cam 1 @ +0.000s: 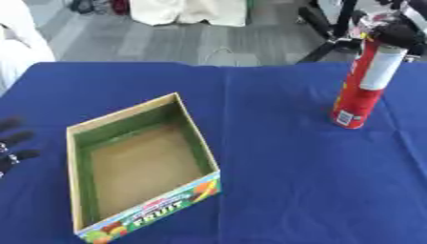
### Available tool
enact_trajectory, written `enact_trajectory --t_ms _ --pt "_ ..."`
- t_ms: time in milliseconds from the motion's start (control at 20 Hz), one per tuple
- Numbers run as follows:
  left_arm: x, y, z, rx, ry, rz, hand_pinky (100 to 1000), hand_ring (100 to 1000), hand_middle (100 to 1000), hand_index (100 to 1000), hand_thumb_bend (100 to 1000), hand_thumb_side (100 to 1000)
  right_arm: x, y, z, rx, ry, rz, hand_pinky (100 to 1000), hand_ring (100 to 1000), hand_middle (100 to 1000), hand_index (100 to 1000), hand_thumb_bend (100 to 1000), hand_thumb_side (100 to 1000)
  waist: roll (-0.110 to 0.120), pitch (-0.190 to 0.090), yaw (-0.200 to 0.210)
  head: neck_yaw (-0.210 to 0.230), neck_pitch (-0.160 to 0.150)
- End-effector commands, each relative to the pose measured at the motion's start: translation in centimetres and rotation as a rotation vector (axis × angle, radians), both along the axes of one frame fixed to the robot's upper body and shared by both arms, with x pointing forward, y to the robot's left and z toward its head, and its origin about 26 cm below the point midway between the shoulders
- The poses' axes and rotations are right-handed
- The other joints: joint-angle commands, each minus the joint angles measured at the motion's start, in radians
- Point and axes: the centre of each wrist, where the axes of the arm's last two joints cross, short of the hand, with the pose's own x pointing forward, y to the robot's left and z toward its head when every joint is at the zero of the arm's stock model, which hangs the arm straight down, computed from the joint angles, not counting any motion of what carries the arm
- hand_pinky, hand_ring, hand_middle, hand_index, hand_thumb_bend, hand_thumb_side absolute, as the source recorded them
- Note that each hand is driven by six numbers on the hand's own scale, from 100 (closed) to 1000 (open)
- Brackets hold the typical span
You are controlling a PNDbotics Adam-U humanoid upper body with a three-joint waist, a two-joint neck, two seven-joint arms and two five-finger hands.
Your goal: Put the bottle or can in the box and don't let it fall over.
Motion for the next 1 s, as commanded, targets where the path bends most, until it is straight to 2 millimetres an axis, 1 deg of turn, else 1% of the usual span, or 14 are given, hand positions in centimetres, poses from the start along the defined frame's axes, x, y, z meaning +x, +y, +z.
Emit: enact_trajectory --t_ms 50,250,450,1000 --pt "-0.1 0.4 0.7 0.024 -0.021 0.003 711 829 843 769 196 921 -1.2 -0.3 2.7 -0.044 -0.043 -0.011 917 926 898 958 294 1000 -0.001 -0.022 -0.002 0.003 0.004" --pt "-0.1 0.4 0.7 0.025 -0.019 0.004 711 829 843 769 197 922 -1.5 -0.1 3.5 -0.048 -0.055 -0.009 916 927 898 958 295 1000 -0.003 -0.026 -0.003 0.003 0.003" --pt "-0.1 0.4 0.7 0.025 -0.018 0.001 711 829 843 768 198 921 -1.3 0.2 3.8 -0.049 -0.058 -0.006 916 928 900 958 295 1000 -0.006 -0.027 -0.001 0.003 0.001" --pt "-0.1 0.3 0.8 0.021 -0.020 -0.001 711 830 844 768 198 921 -0.9 0.1 2.9 -0.053 -0.020 -0.009 914 927 899 958 295 1000 -0.006 -0.023 -0.001 0.003 0.002"
